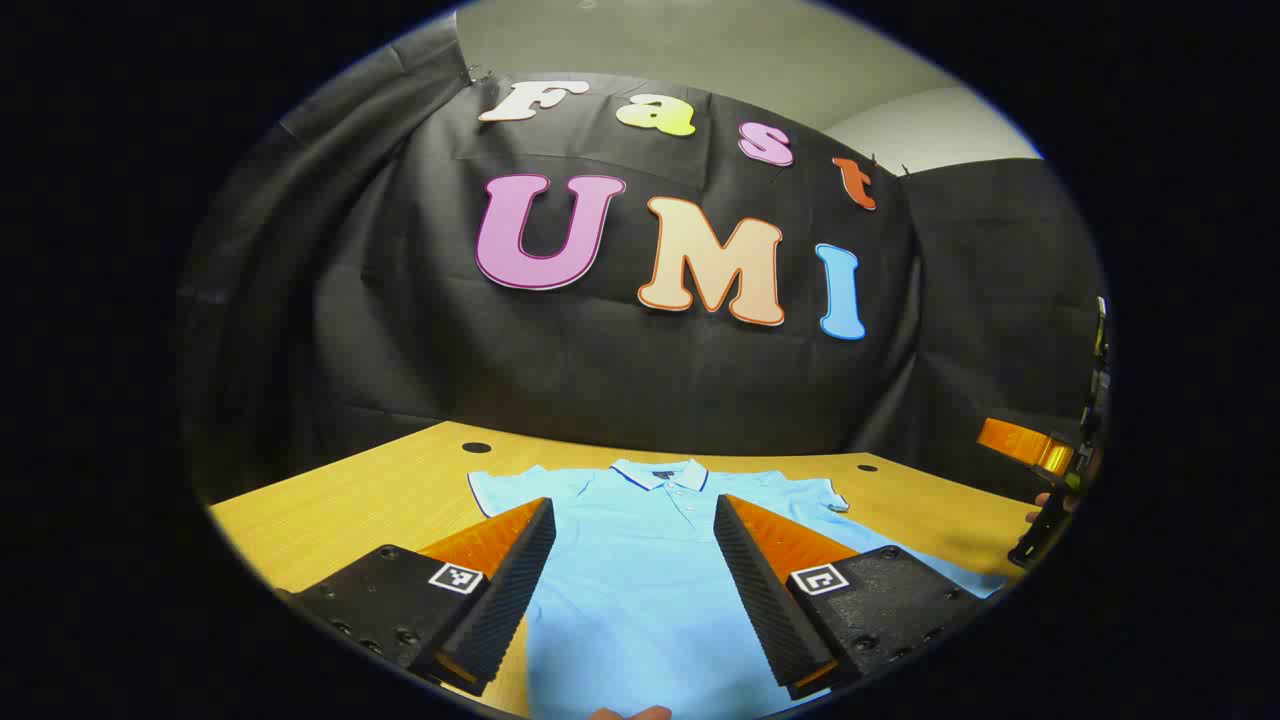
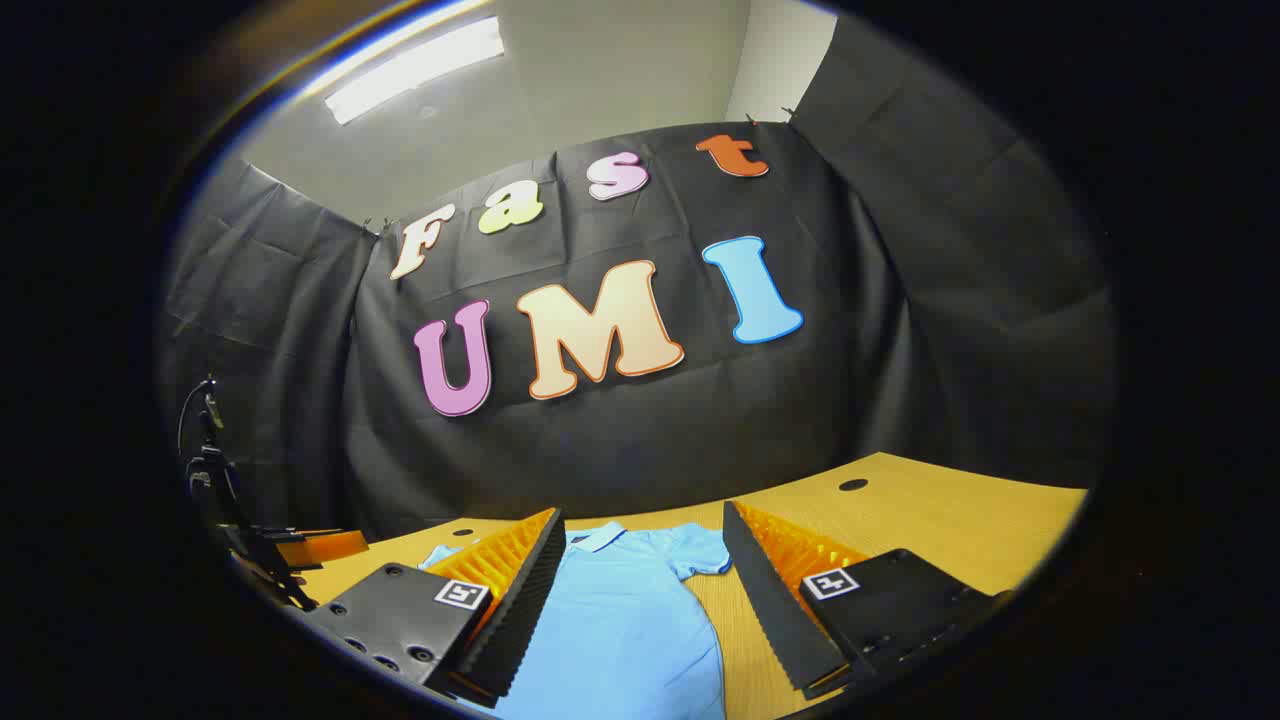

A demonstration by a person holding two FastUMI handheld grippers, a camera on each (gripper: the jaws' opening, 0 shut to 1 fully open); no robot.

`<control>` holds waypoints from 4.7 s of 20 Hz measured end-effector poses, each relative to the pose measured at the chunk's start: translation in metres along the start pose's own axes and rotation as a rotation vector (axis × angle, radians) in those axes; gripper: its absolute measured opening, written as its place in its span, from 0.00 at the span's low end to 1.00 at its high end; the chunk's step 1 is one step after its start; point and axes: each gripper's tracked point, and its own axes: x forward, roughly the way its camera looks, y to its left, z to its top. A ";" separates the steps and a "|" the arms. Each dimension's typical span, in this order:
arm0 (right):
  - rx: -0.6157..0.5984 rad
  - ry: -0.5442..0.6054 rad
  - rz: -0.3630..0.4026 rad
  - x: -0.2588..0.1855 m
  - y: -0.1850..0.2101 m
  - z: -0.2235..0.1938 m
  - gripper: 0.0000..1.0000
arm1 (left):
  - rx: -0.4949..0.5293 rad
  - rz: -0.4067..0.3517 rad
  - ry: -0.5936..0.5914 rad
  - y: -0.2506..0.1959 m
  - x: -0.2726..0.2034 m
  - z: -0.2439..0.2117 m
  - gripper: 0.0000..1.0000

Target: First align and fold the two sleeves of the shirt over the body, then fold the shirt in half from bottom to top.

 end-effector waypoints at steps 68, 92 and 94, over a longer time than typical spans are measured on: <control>-0.020 0.598 -0.048 0.271 -0.052 -0.167 0.06 | -0.021 0.095 0.090 0.051 0.008 -0.027 0.95; 0.237 0.745 0.279 0.222 0.050 -0.199 0.97 | -0.031 0.136 0.085 0.079 0.018 -0.018 0.95; 0.214 0.692 0.295 0.215 0.053 -0.176 0.98 | -0.032 0.158 0.115 0.091 0.026 -0.018 0.95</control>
